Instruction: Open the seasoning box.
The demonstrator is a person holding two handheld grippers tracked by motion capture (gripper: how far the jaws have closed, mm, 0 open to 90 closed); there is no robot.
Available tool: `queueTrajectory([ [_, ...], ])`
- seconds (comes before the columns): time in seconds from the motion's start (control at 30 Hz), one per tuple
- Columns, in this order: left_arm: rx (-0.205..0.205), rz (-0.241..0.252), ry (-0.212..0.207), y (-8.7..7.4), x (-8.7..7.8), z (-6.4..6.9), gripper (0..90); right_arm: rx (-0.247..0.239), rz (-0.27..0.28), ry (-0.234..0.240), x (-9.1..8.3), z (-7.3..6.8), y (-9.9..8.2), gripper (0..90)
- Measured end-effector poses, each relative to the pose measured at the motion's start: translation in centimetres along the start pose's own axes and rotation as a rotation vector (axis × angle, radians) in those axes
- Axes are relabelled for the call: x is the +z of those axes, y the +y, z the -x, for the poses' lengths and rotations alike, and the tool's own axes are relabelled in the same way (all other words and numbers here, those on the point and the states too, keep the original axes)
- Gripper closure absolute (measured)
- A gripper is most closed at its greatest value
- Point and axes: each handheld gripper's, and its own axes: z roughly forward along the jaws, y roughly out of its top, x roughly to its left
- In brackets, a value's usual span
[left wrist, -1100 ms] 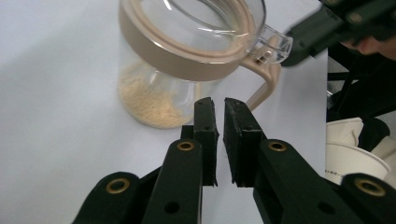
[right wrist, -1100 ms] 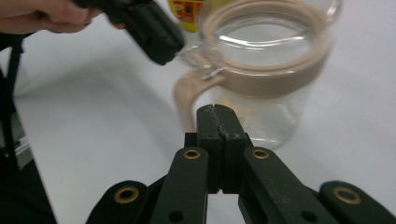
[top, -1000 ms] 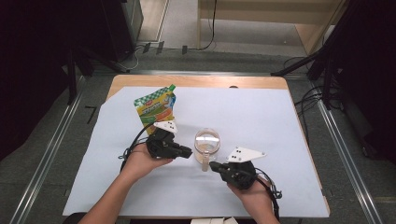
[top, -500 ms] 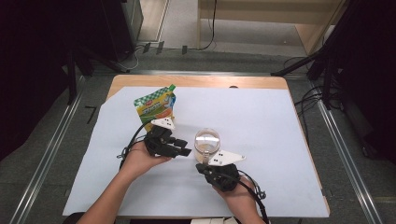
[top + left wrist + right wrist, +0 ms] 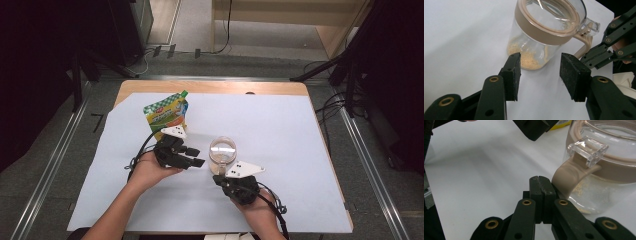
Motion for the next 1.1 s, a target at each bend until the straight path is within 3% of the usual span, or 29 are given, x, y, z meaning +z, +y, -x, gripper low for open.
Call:
queueTrajectory([
  [0.53,0.019,0.004,0.000,-0.1,0.0,-0.1,50.2,0.043,-0.017,-0.038,-1.4,1.7,-0.7,90.0],
  [0.77,0.024,0.008,-0.007,0.0,0.2,0.1,50.1,0.056,-0.027,-0.046,-2.3,3.5,-1.0,90.0],
  [0.93,0.032,0.007,-0.005,0.1,0.3,0.2,49.2,0.088,-0.034,-0.081,-3.0,5.0,-1.2,90.0],
  [1.1,0.037,0.008,-0.017,0.2,0.6,0.4,49.7,0.122,-0.041,-0.081,-3.4,6.5,-1.4,90.0],
])
